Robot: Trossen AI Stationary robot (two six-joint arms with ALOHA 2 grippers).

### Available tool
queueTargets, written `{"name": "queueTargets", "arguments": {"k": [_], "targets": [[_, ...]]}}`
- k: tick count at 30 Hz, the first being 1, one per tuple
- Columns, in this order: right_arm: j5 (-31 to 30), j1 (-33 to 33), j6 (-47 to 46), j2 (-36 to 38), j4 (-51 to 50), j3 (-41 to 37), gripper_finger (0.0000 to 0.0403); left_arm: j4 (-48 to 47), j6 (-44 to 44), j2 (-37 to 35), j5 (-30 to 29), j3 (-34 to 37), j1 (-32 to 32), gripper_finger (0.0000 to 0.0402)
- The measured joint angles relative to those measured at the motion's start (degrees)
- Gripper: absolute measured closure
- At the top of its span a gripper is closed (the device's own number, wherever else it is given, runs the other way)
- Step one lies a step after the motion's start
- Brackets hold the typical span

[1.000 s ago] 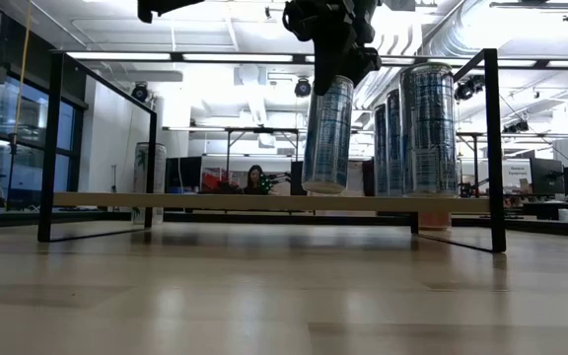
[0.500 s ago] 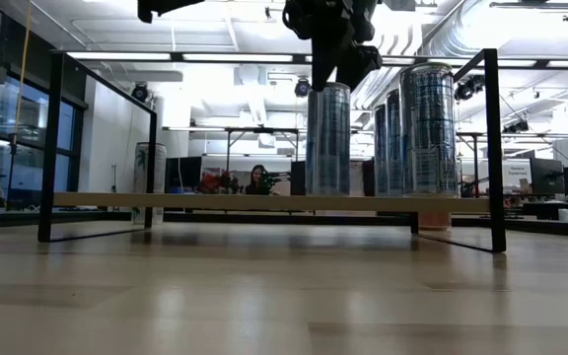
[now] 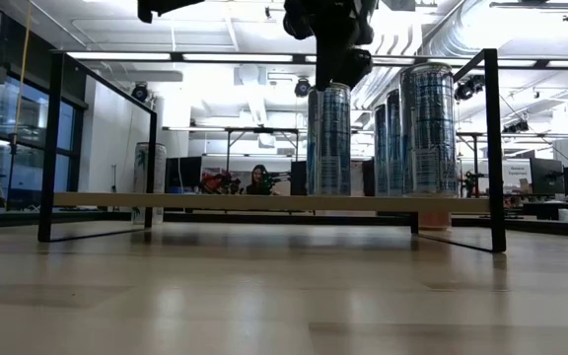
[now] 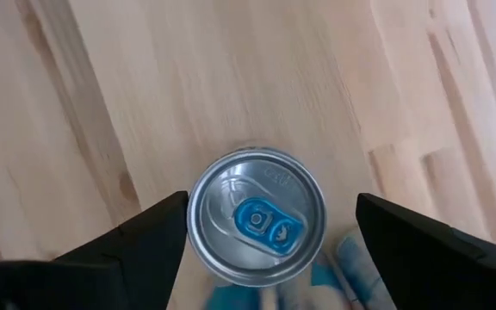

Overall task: Place canned beverage on shelf
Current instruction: Put the blue soda can aligned with the other blue soda can on the shelf

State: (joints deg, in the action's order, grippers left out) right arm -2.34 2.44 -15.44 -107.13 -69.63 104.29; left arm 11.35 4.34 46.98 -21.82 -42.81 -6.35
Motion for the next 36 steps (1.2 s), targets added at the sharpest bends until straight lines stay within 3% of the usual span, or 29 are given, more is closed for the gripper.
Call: {"name": "queueTargets", "arguments": {"k": [8, 14, 28, 36], "targets": [[-1.5, 0.6, 18.6, 0.0, 0.3, 0.0, 0.0084, 0.0, 0.1, 0.0, 0.0, 0.0, 0.0, 0.0103], [-0.9, 0.6, 22.0, 0.0, 0.3, 0.0, 0.0084, 0.0, 0.0, 0.0, 0.0, 0.0, 0.0, 0.0103], [0.4, 0.6, 46.6, 0.0, -0.7, -0.1, 0.0084, 0.0, 0.1, 0.0, 0.0, 0.0, 0.0, 0.0103], [0.4, 0.6, 47.1, 0.0, 1.5, -0.1, 0.0084, 0.0, 0.6, 0.0, 1.9, 0.0, 0.0, 0.0103]]}}
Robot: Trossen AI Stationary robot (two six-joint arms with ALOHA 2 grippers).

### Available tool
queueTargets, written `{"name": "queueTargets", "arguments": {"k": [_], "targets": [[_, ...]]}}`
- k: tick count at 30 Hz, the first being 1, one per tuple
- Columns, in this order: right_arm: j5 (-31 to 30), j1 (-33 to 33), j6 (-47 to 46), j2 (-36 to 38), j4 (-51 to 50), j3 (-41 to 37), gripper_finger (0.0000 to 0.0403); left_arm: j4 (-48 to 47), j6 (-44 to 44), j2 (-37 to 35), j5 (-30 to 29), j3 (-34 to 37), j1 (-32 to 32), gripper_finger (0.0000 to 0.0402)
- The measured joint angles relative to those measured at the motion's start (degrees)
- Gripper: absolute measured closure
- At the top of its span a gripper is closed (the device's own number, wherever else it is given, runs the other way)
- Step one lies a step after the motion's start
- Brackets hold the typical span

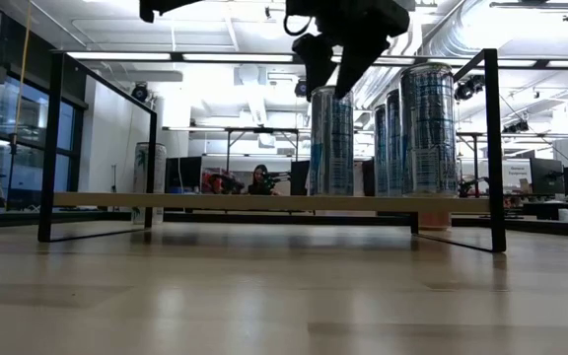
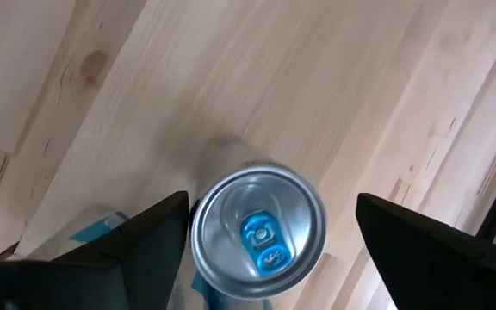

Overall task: Place canned beverage on shelf
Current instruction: Put the blue soda can aligned with the other blue soda can on the shelf

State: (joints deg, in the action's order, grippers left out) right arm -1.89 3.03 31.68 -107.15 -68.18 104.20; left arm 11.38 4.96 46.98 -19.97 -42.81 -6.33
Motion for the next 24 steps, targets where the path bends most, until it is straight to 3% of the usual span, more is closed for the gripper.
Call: {"name": "queueTargets", "arguments": {"k": [14, 24], "targets": [[0.1, 0.0, -7.1, 0.0, 5.7, 0.0, 0.0084, 0.0, 0.4, 0.0, 0.0, 0.0, 0.0, 0.0103], [1.5, 0.2, -10.1, 0.0, 3.8, 0.0, 0.0084, -0.9, 0.4, 0.0, 0.0, 0.0, 0.0, 0.0103]]}}
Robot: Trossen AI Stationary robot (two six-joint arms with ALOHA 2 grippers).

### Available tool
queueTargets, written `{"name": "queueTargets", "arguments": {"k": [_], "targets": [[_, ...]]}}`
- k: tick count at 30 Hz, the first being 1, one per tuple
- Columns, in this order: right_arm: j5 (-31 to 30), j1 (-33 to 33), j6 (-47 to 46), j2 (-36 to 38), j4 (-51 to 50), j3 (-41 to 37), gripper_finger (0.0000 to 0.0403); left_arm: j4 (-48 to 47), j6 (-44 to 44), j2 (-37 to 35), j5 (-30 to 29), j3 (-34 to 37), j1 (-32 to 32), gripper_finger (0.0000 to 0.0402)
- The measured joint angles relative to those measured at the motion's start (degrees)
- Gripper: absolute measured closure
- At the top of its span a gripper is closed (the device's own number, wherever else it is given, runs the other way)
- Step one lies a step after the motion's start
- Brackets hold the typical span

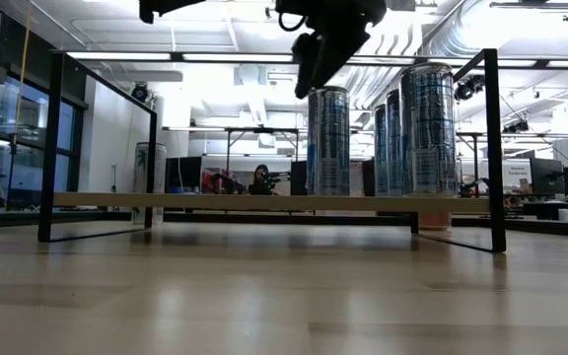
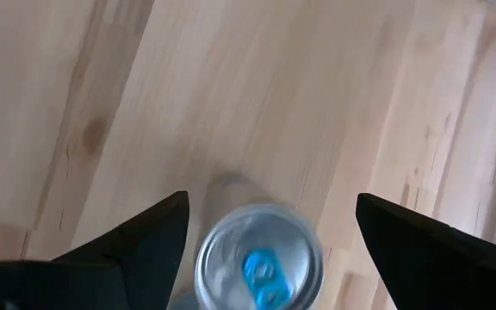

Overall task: Place canned beverage on shelf
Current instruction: Put the blue soda can aligned with the other blue soda can on the shelf

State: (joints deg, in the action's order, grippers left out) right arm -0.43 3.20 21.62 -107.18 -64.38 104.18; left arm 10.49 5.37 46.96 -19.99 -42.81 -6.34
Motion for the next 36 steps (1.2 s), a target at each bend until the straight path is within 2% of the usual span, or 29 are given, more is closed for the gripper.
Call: {"name": "queueTargets", "arguments": {"k": [6, 15, 20, 36], "targets": [[1.9, 1.6, 4.6, 0.0, -7.1, 0.0, 0.0084, -0.4, 0.0, 0.0, 0.0, 0.0, 0.0, 0.0103], [6.9, 2.3, 9.8, 0.0, -6.1, 0.0, 0.0084, -0.4, 0.0, 0.0, 0.0, 0.0, 0.0, 0.0103], [5.4, 2.0, 12.6, 0.0, -6.0, 0.0, 0.0086, -0.4, 0.0, 0.0, 0.0, 0.0, 0.0, 0.0103], [4.5, 1.9, 13.2, -1.7, -4.9, 0.0, 0.0148, -0.4, 0.0, 0.0, 0.0, 0.0, 0.0, 0.0103]]}}
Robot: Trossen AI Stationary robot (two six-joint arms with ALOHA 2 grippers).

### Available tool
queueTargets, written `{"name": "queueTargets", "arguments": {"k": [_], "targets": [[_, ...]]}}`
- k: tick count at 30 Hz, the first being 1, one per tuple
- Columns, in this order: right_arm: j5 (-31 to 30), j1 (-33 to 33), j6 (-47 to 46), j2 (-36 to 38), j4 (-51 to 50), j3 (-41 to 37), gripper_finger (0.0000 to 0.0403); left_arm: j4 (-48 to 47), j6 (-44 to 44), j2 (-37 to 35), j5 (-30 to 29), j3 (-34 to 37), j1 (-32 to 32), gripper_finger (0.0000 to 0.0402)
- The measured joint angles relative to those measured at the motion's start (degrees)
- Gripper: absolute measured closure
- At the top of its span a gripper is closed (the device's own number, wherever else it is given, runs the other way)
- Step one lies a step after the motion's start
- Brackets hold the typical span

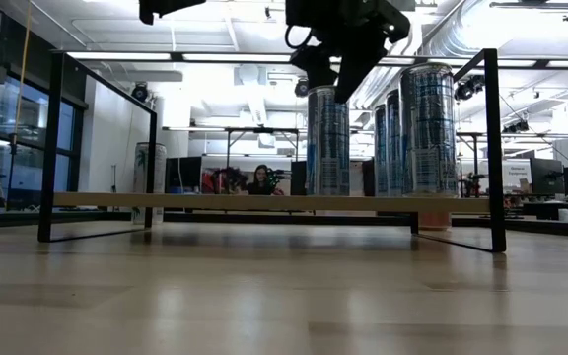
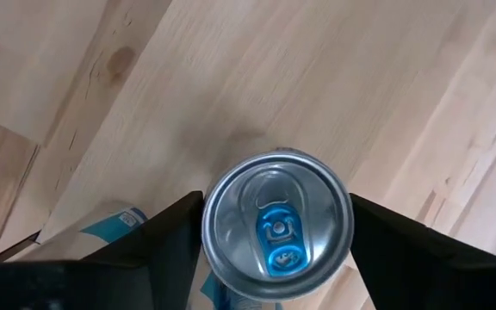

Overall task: Place canned beverage on shelf
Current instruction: Put the blue soda can aligned with the other blue soda can on the shelf

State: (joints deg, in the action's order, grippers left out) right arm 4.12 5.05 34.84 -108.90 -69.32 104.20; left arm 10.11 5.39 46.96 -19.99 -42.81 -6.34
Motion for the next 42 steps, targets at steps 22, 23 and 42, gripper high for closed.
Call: {"name": "queueTargets", "arguments": {"k": [22, 23, 42], "targets": [[-8.4, -2.7, -40.8, 0.1, -3.3, 0.1, 0.0168, 0.0, 0.5, 0.0, 0.1, 0.0, 0.0, 0.0103], [-8.6, -3.0, -43.3, 0.1, -3.9, 0.0, 0.0163, 0.0, 0.5, 0.0, 0.1, 0.0, 0.0, 0.0103], [0.5, -10.0, -46.0, 0.4, -3.7, 0.0, 0.0167, 0.0, 0.5, 0.0, 0.1, 0.0, 0.0, 0.0103]]}}
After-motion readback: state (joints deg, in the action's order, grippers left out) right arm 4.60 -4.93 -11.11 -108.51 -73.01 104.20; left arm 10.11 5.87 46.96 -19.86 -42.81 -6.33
